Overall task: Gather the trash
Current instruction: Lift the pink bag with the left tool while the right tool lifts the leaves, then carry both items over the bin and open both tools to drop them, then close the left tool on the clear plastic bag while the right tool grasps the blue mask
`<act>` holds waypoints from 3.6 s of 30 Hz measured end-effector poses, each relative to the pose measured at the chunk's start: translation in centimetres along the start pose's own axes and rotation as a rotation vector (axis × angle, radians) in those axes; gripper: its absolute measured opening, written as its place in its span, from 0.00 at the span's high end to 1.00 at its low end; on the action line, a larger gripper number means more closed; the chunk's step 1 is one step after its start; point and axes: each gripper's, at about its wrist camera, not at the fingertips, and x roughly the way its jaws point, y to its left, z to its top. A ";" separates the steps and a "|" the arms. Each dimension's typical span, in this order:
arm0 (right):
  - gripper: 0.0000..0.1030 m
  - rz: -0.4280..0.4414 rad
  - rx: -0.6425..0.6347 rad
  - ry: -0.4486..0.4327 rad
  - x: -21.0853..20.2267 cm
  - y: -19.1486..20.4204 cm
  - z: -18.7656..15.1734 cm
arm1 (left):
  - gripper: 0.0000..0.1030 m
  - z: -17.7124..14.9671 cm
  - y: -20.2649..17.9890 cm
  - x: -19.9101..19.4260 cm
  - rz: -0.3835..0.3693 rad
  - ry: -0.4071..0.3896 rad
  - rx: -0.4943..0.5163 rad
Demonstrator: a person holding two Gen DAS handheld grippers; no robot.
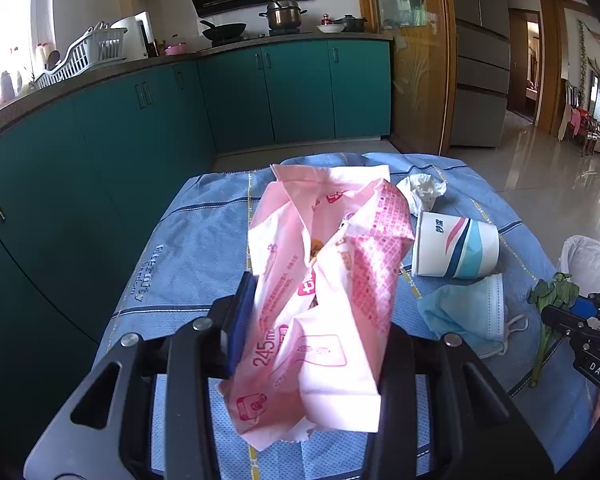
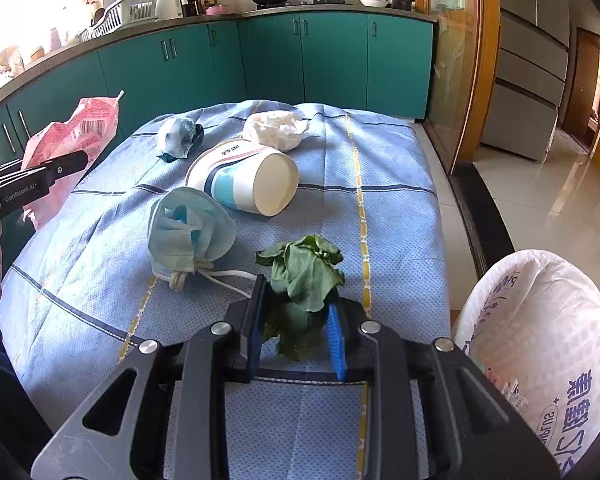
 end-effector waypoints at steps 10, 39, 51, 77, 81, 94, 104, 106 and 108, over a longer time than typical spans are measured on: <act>0.74 0.009 0.005 -0.031 -0.8 -0.1 0.1 | 0.63 0.0 -0.6 -0.8 -0.015 -0.033 -0.021; 0.77 -0.034 0.053 -0.111 -4.5 -2.7 0.0 | 0.62 1.1 -9.2 -3.3 -0.247 -0.071 -0.030; 0.77 -0.313 0.188 -0.157 -9.6 -11.2 -2.8 | 0.61 -0.9 -20.6 -2.9 -0.425 0.007 0.085; 0.70 -0.466 0.346 -0.162 -13.6 -18.7 -6.5 | 0.19 -4.4 -33.6 -1.6 -0.599 0.073 0.308; 0.35 -0.487 0.362 -0.143 -12.6 -18.8 -6.2 | 0.17 -3.0 -30.7 -1.7 -0.454 0.039 0.239; 0.19 -0.059 0.159 -0.102 -5.4 -7.0 0.8 | 0.17 2.3 -4.9 0.9 0.004 0.050 -0.396; 0.15 0.148 -0.016 0.032 3.7 5.7 4.4 | 0.08 3.7 3.4 6.9 0.061 0.088 -0.333; 0.15 0.145 -0.029 0.059 5.1 6.5 4.5 | 0.08 4.5 3.1 9.6 0.048 0.130 -0.258; 0.15 0.144 -0.032 0.077 5.9 6.4 4.3 | 0.08 5.2 2.3 11.5 0.033 0.144 -0.217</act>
